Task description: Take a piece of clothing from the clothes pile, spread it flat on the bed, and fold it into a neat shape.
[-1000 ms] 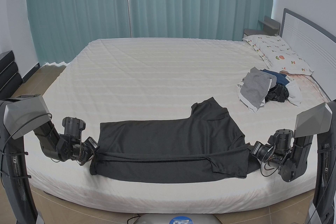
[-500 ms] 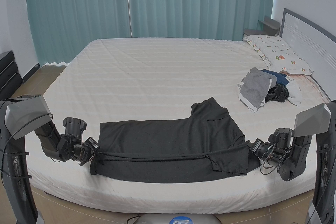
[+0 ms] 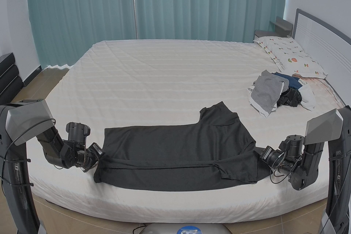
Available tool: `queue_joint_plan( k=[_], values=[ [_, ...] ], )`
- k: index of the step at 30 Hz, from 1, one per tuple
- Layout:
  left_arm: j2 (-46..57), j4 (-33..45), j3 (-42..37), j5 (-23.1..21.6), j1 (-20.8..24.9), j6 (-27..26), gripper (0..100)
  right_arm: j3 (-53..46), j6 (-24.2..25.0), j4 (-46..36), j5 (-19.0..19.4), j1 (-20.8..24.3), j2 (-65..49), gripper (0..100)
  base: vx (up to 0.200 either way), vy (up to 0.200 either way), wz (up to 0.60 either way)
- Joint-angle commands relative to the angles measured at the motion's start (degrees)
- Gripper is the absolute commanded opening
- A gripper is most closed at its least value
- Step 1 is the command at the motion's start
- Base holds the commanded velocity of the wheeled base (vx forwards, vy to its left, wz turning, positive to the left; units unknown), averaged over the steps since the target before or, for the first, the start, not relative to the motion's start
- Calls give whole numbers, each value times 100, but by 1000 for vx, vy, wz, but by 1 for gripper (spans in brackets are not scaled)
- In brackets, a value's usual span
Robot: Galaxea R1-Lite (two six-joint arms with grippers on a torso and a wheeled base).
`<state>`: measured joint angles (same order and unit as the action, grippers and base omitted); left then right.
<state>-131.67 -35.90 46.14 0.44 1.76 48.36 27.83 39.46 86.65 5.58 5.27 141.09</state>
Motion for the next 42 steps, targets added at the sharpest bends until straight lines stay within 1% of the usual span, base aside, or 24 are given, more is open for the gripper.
queue_joint_plan(
  k=[1, 3, 7, 11, 14, 16, 18, 19, 20, 21, 23, 25, 28, 39, 40, 42],
  values=[
    [10, -5, 9, 0, -9, 24, 100, -41, 9, 54, 4, 9, 15, 100, 0, 0, 0],
    [45, -13, -26, -9, -44, 51, 100, -102, 35, 80, 4, -34, -64, 100, 0, 0, 0],
    [230, -40, -176, -202, -149, 33, 100, -322, 194, 115, 13, -122, -319, 100, 0, 0, 0],
    [361, -172, -439, -844, -272, -90, 100, -718, 369, 273, 83, -140, -574, 100, 0, 0, 0],
    [616, -251, -844, -1230, -369, -556, 100, -885, 404, 282, 92, -131, -653, 100, 0, 0, 0],
    [704, -418, -1222, -1608, -422, -1092, 100, -911, 413, 282, 92, -122, -645, 100, 0, 0, 0],
    [713, -435, -1248, -1635, -422, -1136, 100, -911, 404, 282, 92, -122, -636, 100, 0, 0, 0],
    [669, -910, -1854, -2013, -492, -1936, 100, -911, 404, 273, 92, -105, -609, 100, 0, 0, 0],
    [669, -945, -1890, -2030, -501, -1988, 100, -911, 404, 273, 92, -105, -618, 100, 0, 0, 0],
    [590, -1508, -2232, -2118, -571, -2472, 100, -911, 404, 273, 92, -78, -601, 100, 0, 0, 0],
    [388, -2009, -2522, -2109, -580, -2823, 100, -946, 404, 273, 92, -34, -609, 100, 0, 0, 0],
    [159, -2422, -2724, -2065, -562, -2999, 100, -973, 404, 282, 92, 9, -618, 100, 0, 0, 0],
    [-43, -2861, -2821, -2048, -536, -2990, 100, -981, 404, 282, 92, 9, -609, 100, 0, 0, 0],
    [-52, -2923, -2821, -2048, -501, -2894, 100, -981, 387, 273, 83, 18, -618, 100, 0, 0, 0],
    [-34, -2931, -2812, -2048, -501, -2858, 0, -990, 387, 273, 83, 27, -636, 100, 0, 0, 0],
    [-25, -2931, -2777, -2039, -501, -2771, 0, -1078, 369, 282, 74, 62, -732, 100, 0, 0, 0]
  ],
)
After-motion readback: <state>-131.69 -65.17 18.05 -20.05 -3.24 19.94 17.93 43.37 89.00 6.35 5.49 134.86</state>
